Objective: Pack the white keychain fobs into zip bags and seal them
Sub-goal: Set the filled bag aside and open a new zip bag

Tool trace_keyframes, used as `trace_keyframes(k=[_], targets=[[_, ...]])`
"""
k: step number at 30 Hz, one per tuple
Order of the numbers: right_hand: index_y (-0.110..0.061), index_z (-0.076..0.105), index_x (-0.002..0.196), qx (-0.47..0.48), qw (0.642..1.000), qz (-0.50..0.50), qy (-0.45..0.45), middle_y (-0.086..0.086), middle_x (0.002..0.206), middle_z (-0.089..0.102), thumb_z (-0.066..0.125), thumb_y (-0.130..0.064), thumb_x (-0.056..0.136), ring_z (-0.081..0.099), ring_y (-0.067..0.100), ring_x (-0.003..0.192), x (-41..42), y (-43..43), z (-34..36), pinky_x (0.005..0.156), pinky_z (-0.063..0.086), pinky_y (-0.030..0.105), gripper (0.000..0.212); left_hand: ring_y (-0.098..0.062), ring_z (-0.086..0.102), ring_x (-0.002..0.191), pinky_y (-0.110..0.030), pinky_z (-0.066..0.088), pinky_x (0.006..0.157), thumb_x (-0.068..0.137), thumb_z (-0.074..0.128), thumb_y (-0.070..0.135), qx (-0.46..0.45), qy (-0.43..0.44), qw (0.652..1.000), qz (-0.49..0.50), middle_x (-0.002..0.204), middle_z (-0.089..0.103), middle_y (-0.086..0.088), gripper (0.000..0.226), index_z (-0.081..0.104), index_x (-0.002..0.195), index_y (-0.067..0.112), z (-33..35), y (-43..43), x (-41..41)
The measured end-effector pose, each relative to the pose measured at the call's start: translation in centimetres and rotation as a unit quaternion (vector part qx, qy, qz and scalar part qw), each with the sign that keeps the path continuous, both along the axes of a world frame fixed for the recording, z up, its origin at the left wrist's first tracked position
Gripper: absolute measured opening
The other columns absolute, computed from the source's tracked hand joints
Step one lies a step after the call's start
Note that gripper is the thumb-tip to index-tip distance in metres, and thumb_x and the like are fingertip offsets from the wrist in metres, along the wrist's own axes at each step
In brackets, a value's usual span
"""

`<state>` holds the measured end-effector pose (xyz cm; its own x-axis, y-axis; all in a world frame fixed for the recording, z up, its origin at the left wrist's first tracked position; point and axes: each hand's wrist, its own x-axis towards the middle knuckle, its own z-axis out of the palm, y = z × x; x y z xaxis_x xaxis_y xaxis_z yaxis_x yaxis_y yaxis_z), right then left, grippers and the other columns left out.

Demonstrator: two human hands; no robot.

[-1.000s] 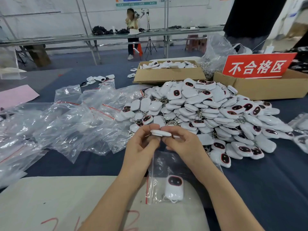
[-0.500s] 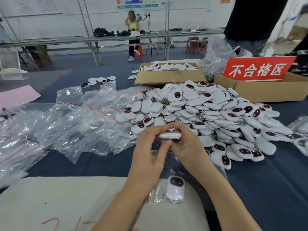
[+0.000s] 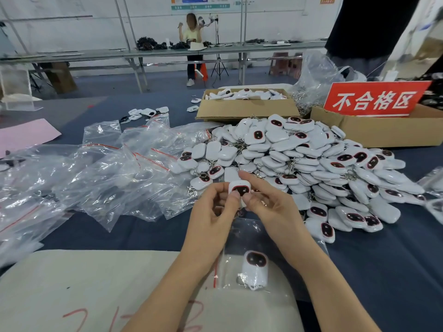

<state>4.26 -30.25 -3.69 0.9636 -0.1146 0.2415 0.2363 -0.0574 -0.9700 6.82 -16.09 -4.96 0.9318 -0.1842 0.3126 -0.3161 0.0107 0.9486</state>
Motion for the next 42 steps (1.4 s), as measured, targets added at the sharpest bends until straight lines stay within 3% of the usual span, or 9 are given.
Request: trace_keyframes(k=[3, 7, 11, 20, 25, 32, 35, 39, 42], targets=[[-0.038, 0.069, 0.120, 0.037, 0.999, 0.002, 0.011, -0.003, 0.106, 0.076, 0.064, -0.006, 0.095, 0.071, 0.012, 0.100, 0.10, 0.06, -0.13, 0.088, 0.055, 0.021, 0.041, -0.010, 0.064, 0.081, -0.017, 0.054, 0.071, 0.102, 0.060, 0.026, -0.011, 0.004, 1.000, -0.011, 0.093, 0.070, -0.001, 0.012, 0.069, 0.104, 0.033, 0.07, 0.20, 0.15], [-0.032, 0.071, 0.120, 0.059, 0.998, 0.013, 0.026, -0.004, 0.104, 0.077, 0.066, -0.008, 0.094, 0.071, 0.008, 0.093, 0.16, -0.12, -0.19, 0.079, 0.053, 0.013, 0.036, -0.004, 0.062, 0.079, -0.015, 0.052, 0.071, 0.102, 0.060, 0.024, -0.011, 0.008, 1.000, -0.013, 0.090, 0.070, 0.003, 0.015, 0.069, 0.102, 0.035, 0.13, 0.27, 0.29], [-0.031, 0.072, 0.120, 0.065, 0.998, 0.000, 0.027, -0.005, 0.106, 0.076, 0.066, -0.015, 0.095, 0.070, 0.018, 0.099, 0.23, -0.03, -0.20, 0.086, 0.056, 0.021, 0.031, -0.001, 0.059, 0.074, -0.014, 0.049, 0.066, 0.102, 0.060, 0.022, -0.017, 0.007, 1.000, -0.011, 0.082, 0.067, 0.011, 0.015, 0.070, 0.101, 0.033, 0.26, 0.17, 0.23], [-0.035, 0.074, 0.101, 0.071, 0.996, -0.046, 0.004, -0.012, 0.096, 0.078, 0.065, -0.011, 0.095, 0.072, 0.003, 0.094, 0.23, 0.67, 0.22, 0.080, 0.052, 0.010, 0.026, -0.001, 0.060, 0.073, -0.012, 0.048, 0.068, 0.099, 0.063, 0.022, -0.017, -0.002, 1.000, -0.001, 0.079, 0.068, 0.010, 0.008, 0.070, 0.101, 0.017, 0.43, 0.10, -0.07], [-0.035, 0.075, 0.094, 0.073, 0.996, -0.054, 0.002, -0.011, 0.094, 0.078, 0.067, -0.011, 0.094, 0.072, 0.003, 0.093, 0.23, 0.74, 0.35, 0.077, 0.050, 0.008, 0.026, -0.003, 0.062, 0.076, -0.013, 0.050, 0.069, 0.099, 0.064, 0.023, -0.020, 0.002, 1.000, -0.002, 0.089, 0.071, -0.003, 0.009, 0.070, 0.102, 0.019, 0.33, 0.18, 0.04], [-0.033, 0.073, 0.101, 0.110, 0.993, -0.049, 0.018, -0.006, 0.099, 0.078, 0.066, -0.011, 0.094, 0.074, 0.011, 0.097, 0.27, 0.65, 0.23, 0.081, 0.056, 0.017, 0.024, -0.008, 0.067, 0.084, -0.018, 0.055, 0.074, 0.096, 0.069, 0.027, -0.008, 0.009, 0.999, -0.037, 0.095, 0.073, 0.004, 0.021, 0.067, 0.114, 0.036, -0.20, 0.28, 0.26], [-0.030, 0.074, 0.102, 0.121, 0.991, -0.044, 0.022, -0.003, 0.099, 0.078, 0.065, -0.007, 0.094, 0.074, 0.014, 0.096, 0.28, 0.72, 0.29, 0.077, 0.056, 0.017, 0.025, -0.013, 0.067, 0.084, -0.020, 0.055, 0.073, 0.095, 0.070, 0.027, -0.017, 0.018, 0.999, -0.041, 0.095, 0.073, 0.000, 0.022, 0.067, 0.114, 0.037, -0.24, 0.32, 0.38], [-0.026, 0.074, 0.102, 0.129, 0.990, -0.041, 0.026, -0.002, 0.099, 0.078, 0.064, -0.005, 0.094, 0.075, 0.014, 0.094, 0.23, 0.77, 0.34, 0.076, 0.056, 0.017, 0.026, -0.033, 0.066, 0.095, -0.033, 0.058, 0.081, 0.093, 0.070, 0.026, -0.016, 0.031, 0.998, -0.044, 0.101, 0.072, -0.007, 0.024, 0.067, 0.115, 0.036, -0.36, 0.30, 0.47], [-0.027, 0.075, 0.101, 0.120, 0.992, -0.042, 0.026, -0.003, 0.098, 0.078, 0.063, -0.005, 0.094, 0.075, 0.014, 0.093, 0.25, 0.77, 0.28, 0.076, 0.057, 0.017, 0.026, -0.032, 0.066, 0.095, -0.035, 0.058, 0.082, 0.091, 0.070, 0.028, -0.013, 0.032, 0.999, -0.043, 0.101, 0.072, -0.009, 0.024, 0.068, 0.113, 0.037, -0.37, 0.21, 0.46]])
